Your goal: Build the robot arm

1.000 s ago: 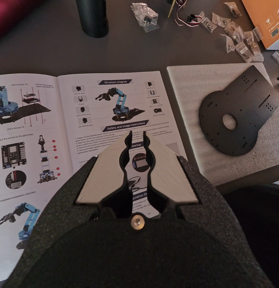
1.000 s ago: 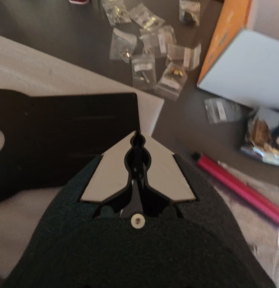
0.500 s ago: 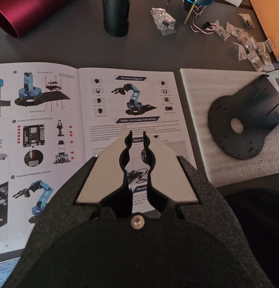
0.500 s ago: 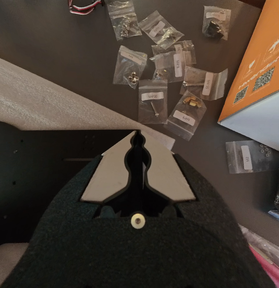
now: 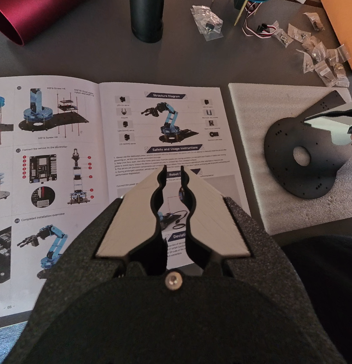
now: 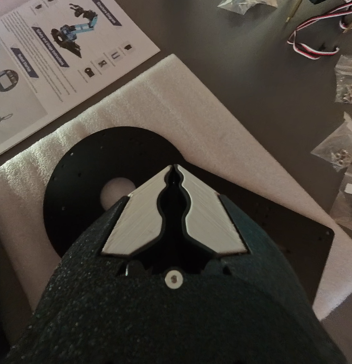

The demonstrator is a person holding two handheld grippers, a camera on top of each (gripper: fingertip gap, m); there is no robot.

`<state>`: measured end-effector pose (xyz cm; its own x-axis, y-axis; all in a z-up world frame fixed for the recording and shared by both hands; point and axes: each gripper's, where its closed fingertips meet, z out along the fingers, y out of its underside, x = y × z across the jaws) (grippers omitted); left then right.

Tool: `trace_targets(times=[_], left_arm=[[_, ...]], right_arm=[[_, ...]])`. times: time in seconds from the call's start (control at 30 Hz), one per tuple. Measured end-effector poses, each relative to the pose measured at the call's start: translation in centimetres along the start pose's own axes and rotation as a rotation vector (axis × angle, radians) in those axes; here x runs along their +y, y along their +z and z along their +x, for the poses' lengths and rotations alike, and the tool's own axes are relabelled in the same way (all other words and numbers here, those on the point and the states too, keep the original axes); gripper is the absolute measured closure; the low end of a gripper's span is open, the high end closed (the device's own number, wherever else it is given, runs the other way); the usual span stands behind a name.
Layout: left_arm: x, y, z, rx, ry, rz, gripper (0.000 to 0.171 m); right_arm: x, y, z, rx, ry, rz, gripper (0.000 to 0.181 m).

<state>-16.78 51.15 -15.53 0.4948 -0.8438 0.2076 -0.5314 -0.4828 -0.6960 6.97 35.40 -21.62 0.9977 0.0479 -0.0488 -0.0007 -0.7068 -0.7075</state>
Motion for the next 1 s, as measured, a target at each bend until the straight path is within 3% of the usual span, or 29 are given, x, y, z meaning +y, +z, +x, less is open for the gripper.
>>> trace_targets(times=[0.23,0.77,1.0], left_arm=[[0.0,-0.2,-0.3,-0.003,-0.011,0.009,0.159],[0.1,-0.1,-0.5,-0.003,-0.018,0.011,0.158],[0.0,-0.2,-0.6,-0.005,-0.015,0.015,0.158]], right_arm=[[0.7,-0.4,2.8,0.127,0.021,-0.044,0.181],[0.7,0.3,1.2,0.049,0.024,-0.063,0.181],[-1.1,1.2,-0.3,-0.001,0.02,-0.025,0.181]])
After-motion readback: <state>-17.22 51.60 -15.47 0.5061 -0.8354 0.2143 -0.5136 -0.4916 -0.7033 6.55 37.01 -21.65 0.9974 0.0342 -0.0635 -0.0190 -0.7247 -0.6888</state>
